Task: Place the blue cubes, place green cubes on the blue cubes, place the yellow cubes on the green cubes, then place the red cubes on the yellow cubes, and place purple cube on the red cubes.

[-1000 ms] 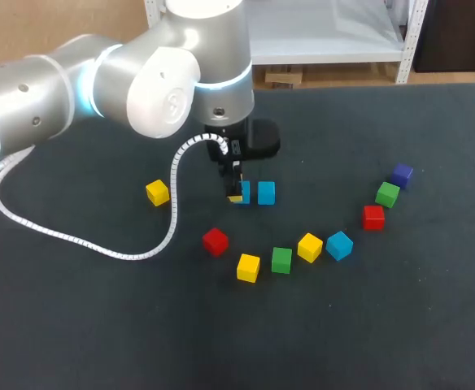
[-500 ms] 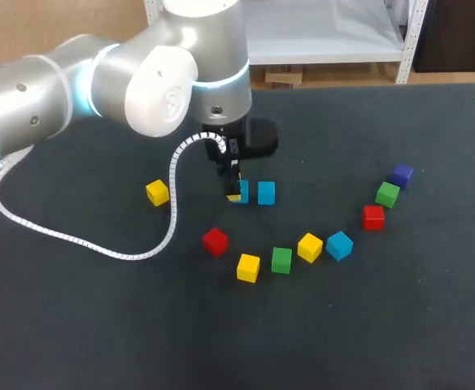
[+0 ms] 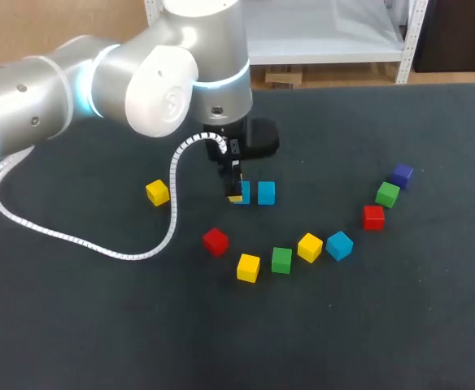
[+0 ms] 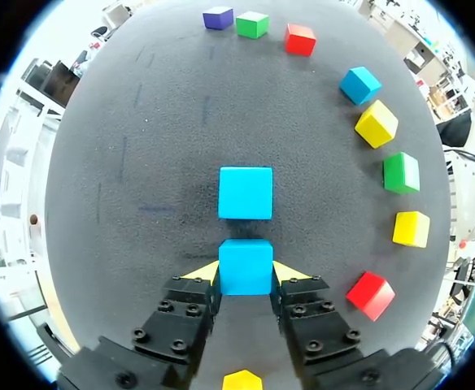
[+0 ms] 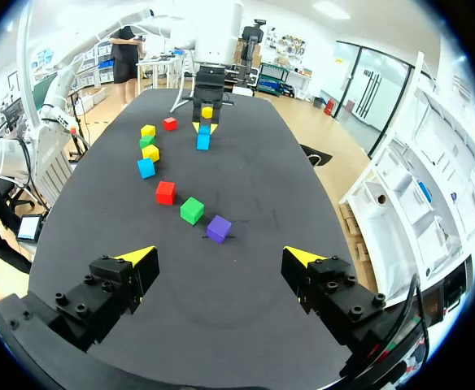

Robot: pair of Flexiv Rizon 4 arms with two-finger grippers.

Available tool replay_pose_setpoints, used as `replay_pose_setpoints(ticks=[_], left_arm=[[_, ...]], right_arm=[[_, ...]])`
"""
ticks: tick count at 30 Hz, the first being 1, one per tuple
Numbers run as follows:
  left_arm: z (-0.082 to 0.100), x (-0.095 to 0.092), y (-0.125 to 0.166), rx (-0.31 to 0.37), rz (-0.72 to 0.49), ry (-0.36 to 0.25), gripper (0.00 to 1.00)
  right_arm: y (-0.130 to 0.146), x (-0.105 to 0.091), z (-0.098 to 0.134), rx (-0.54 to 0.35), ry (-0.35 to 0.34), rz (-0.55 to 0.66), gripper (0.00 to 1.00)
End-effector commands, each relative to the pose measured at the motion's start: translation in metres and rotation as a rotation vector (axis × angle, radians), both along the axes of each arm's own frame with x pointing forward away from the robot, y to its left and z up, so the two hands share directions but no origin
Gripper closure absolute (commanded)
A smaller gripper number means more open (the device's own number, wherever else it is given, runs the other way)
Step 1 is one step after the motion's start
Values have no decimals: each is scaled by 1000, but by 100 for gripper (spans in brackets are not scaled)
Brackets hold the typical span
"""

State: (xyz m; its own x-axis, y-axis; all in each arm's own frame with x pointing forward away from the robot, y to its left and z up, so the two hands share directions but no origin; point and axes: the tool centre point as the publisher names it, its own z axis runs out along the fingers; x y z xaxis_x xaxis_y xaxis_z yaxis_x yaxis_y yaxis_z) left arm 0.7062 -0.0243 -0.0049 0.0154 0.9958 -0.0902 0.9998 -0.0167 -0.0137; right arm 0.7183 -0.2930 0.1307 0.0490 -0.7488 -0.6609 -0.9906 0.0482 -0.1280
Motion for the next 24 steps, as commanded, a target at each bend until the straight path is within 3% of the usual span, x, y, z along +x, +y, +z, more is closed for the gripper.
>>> replay_pose_setpoints(ticks=[1, 12, 20, 24], left_arm=[[0, 0, 0, -1, -3, 5, 92], [-1, 2, 1, 4, 0, 7, 62], [-1, 1, 1, 3, -1, 9, 54], [-1, 2, 1, 2, 1, 8, 55]], right_arm=[[0, 0, 0, 1, -2, 0, 0], [0, 0, 0, 1, -2, 0, 0], [0, 0, 0, 1, -2, 0, 0], [0, 0, 0, 1, -2, 0, 0]])
